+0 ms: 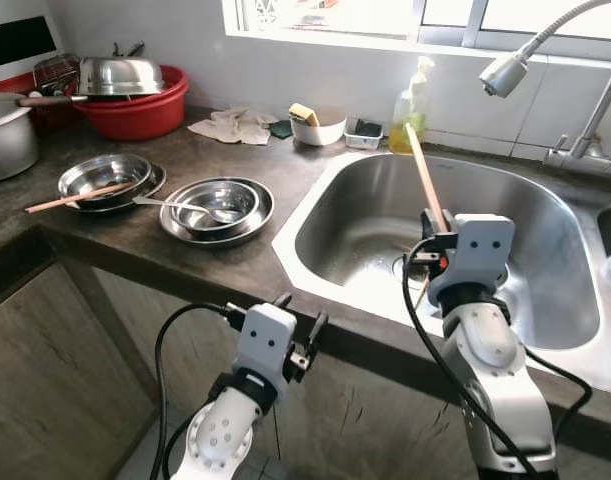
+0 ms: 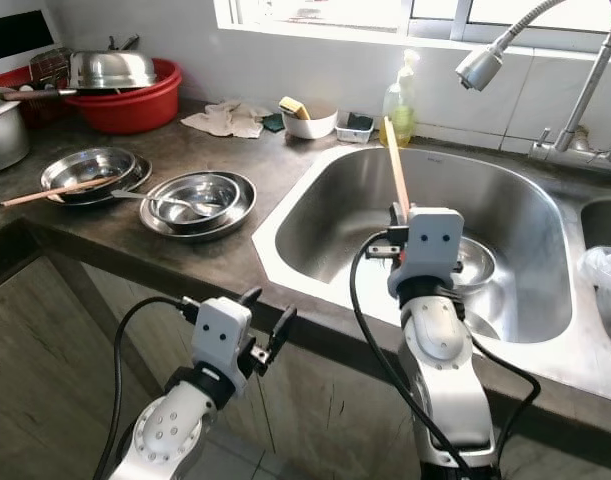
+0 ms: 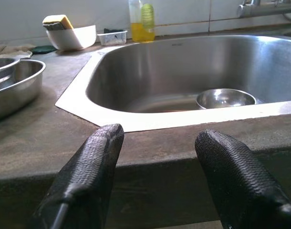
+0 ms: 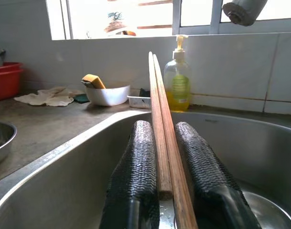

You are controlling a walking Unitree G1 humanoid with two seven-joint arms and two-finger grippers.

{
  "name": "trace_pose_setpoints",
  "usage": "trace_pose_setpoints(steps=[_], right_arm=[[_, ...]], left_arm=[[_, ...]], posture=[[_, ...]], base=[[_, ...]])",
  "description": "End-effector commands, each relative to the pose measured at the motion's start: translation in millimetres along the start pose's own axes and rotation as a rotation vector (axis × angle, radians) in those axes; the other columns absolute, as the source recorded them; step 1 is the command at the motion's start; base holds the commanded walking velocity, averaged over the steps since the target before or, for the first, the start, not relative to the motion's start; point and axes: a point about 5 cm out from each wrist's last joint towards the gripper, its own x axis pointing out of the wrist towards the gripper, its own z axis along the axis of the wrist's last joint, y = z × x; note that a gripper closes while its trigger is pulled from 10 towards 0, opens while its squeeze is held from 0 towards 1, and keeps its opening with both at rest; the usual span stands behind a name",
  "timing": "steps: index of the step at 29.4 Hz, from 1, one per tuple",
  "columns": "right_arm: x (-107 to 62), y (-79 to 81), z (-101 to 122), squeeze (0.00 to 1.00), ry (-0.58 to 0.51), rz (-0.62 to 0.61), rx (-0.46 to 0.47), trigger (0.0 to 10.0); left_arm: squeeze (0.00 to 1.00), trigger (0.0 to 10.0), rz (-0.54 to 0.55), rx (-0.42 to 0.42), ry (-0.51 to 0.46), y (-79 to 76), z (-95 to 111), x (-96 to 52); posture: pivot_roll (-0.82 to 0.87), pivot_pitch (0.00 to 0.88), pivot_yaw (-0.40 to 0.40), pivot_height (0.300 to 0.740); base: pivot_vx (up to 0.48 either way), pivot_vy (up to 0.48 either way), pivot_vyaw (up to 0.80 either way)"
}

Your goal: Kitchen organization

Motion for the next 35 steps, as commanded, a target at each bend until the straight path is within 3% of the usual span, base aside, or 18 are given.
trace_pose_setpoints(steps=[1, 9, 24, 30, 31, 35], right_arm=[[-1.0, -1.1, 4.2, 0.00, -0.005, -0.001, -0.003, 10.0], [0.4, 4.5, 2.2, 0.00, 0.016, 0.028, -0.006, 10.0], [8.4, 6.3, -6.9, 0.00, 0.110, 0.043, -0.028, 10.0], [24.1, -7.7, -20.2, 0.00, 0.242, 0.013, -0.091, 10.0], [33.1, -12.3, -25.3, 0.00, 0.302, 0.011, -0.105, 10.0], [50.7, -18.5, -30.2, 0.00, 0.381, 0.027, -0.130, 10.0]], left_arm=[[0.00, 10.0, -0.009, -0.002, -0.004, -0.9, -0.3, 0.4], [0.00, 10.0, -0.030, 0.024, 0.000, -3.5, -1.0, 1.0], [0.00, 10.0, -0.007, 0.011, 0.010, -0.1, -1.2, 0.9], [0.00, 10.0, -0.012, 0.005, 0.010, -2.3, -0.4, 1.3], [0.00, 10.0, -0.025, -0.005, 0.007, -4.5, 1.1, 0.9], [0.00, 10.0, -0.044, -0.018, 0.002, -9.3, 3.6, -1.0]], posture=[[-0.03, 0.013, 0.005, 0.740], [-0.03, 0.024, 0.009, 0.740], [-0.03, 0.041, 0.006, 0.740], [-0.03, 0.049, 0.004, 0.740], [-0.03, 0.059, 0.001, 0.740], [-0.02, 0.077, -0.005, 0.740]], base=[[0.000, 0.000, -0.76], [0.211, -0.288, -0.75], [0.000, 0.000, 0.00], [0.000, 0.000, 0.00], [0.000, 0.000, 0.00], [0.000, 0.000, 0.00]])
